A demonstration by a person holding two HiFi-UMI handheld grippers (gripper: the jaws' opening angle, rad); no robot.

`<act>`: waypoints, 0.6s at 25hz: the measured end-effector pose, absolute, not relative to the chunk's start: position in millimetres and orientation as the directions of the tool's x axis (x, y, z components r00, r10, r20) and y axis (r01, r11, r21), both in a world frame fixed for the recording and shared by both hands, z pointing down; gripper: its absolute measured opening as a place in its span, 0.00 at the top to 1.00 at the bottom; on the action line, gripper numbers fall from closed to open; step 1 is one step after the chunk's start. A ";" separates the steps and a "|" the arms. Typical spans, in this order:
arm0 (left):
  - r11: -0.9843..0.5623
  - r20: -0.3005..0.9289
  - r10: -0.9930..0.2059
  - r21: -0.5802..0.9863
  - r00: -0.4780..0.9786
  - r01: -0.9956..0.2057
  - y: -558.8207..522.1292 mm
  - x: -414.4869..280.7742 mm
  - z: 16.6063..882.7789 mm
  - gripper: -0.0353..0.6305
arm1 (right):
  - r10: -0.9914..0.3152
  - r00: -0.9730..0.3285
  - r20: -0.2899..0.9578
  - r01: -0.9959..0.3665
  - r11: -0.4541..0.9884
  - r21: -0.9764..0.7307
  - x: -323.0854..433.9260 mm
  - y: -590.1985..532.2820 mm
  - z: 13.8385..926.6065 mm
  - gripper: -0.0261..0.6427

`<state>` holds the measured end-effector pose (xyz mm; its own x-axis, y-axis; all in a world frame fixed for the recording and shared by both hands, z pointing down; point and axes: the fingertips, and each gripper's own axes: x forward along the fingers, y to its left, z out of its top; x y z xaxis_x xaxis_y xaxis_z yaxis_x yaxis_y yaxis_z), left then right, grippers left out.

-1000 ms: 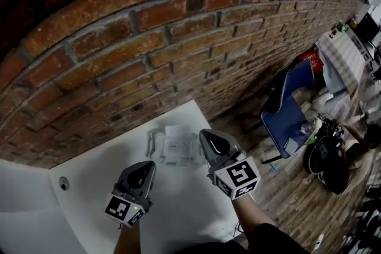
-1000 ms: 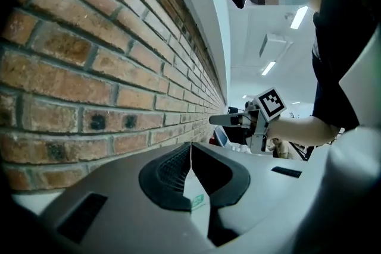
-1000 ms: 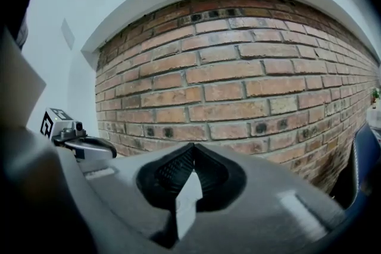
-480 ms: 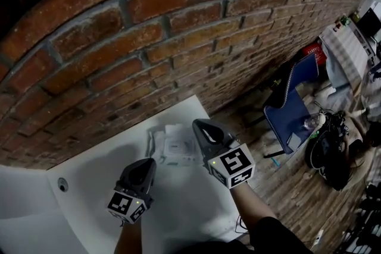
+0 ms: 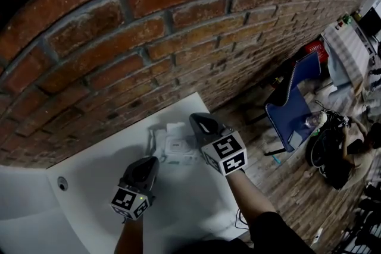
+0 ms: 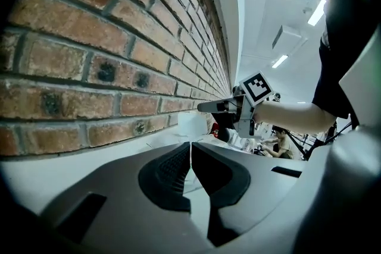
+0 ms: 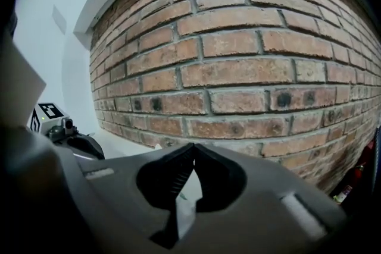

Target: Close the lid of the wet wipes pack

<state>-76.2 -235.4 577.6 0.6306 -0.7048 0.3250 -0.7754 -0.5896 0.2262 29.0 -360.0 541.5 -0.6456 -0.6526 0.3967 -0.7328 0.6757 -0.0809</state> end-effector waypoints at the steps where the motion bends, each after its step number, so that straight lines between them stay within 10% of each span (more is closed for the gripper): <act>1: -0.590 0.328 -0.704 0.223 0.629 -0.776 -235.7 -76.4 578.9 0.94 | -0.642 -0.647 0.412 -0.730 0.677 -0.092 28.7 -361.1 545.2 0.96; 15: -0.581 0.352 -0.696 0.236 0.626 -0.779 -235.8 -82.9 589.8 0.94 | -0.618 -0.624 0.478 -0.756 0.632 -0.172 49.1 -377.0 563.0 0.96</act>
<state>-82.9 -235.8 589.8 0.6255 -0.6961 0.3524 -0.7792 -0.5806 0.2362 49.1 -377.0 563.0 -0.6245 -0.6179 0.4777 -0.7561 0.6315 -0.1715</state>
